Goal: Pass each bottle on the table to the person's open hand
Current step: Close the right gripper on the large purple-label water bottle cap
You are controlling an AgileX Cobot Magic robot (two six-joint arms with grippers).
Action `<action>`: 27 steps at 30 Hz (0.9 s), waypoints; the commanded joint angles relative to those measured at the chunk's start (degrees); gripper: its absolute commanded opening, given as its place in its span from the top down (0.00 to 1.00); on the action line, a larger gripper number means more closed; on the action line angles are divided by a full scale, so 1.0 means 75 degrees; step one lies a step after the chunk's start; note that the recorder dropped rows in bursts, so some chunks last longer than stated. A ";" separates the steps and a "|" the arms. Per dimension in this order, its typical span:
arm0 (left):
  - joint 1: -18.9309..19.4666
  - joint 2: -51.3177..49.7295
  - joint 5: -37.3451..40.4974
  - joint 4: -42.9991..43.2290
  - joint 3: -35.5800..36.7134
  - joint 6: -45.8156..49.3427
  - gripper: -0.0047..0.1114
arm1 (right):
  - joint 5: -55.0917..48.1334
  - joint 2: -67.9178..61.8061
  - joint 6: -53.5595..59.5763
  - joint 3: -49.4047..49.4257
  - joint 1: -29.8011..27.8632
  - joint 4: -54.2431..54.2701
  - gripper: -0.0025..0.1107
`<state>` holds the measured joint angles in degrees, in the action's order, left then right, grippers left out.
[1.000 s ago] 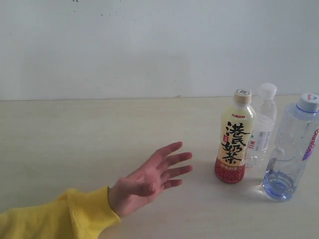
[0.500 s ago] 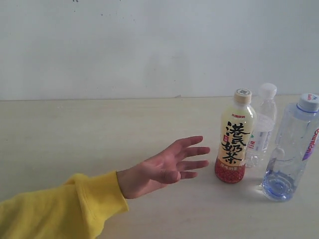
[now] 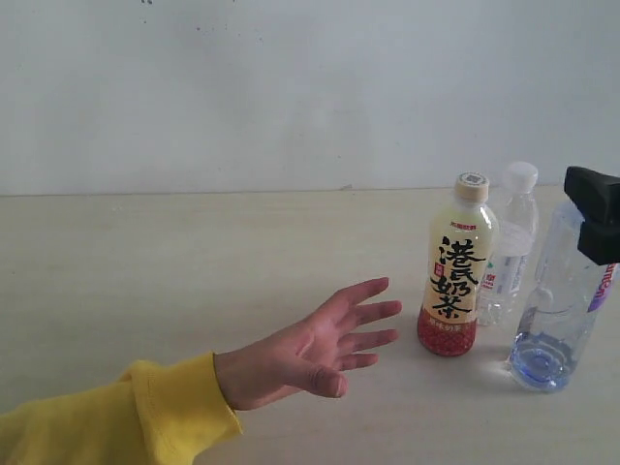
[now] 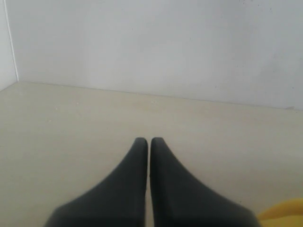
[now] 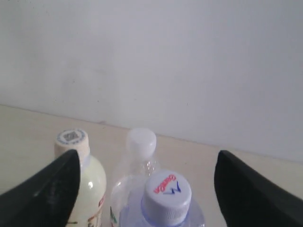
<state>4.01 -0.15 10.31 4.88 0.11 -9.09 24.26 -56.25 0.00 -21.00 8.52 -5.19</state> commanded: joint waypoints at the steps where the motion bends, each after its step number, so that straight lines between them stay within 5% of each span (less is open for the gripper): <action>1: 0.0021 0.0020 -0.0006 0.0003 -0.0015 -0.0020 0.92 | 0.0849 -0.0741 0.0764 -0.0039 0.0001 0.0132 0.33; 15: 0.0021 0.0020 -0.0006 0.0003 -0.0015 -0.0020 0.92 | 0.2860 -0.2739 0.1530 -0.0039 0.0001 0.1326 0.34; 17: 0.0021 0.0020 -0.0006 0.0003 -0.0015 -0.0020 0.92 | 0.2842 -0.2808 0.1481 -0.0039 0.0001 0.1356 0.44; 22: 0.0021 0.0020 -0.0006 0.0003 -0.0015 -0.0020 0.92 | 0.2857 -0.2795 0.1454 -0.0039 0.0001 0.1356 0.93; 27: 0.0021 0.0020 -0.0006 0.0003 -0.0015 -0.0020 0.92 | 0.2558 -0.2560 0.1470 -0.0039 0.0001 0.1320 0.98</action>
<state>4.01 -0.15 10.31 4.88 0.11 -9.09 44.97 -76.97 10.94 -21.08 8.52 4.83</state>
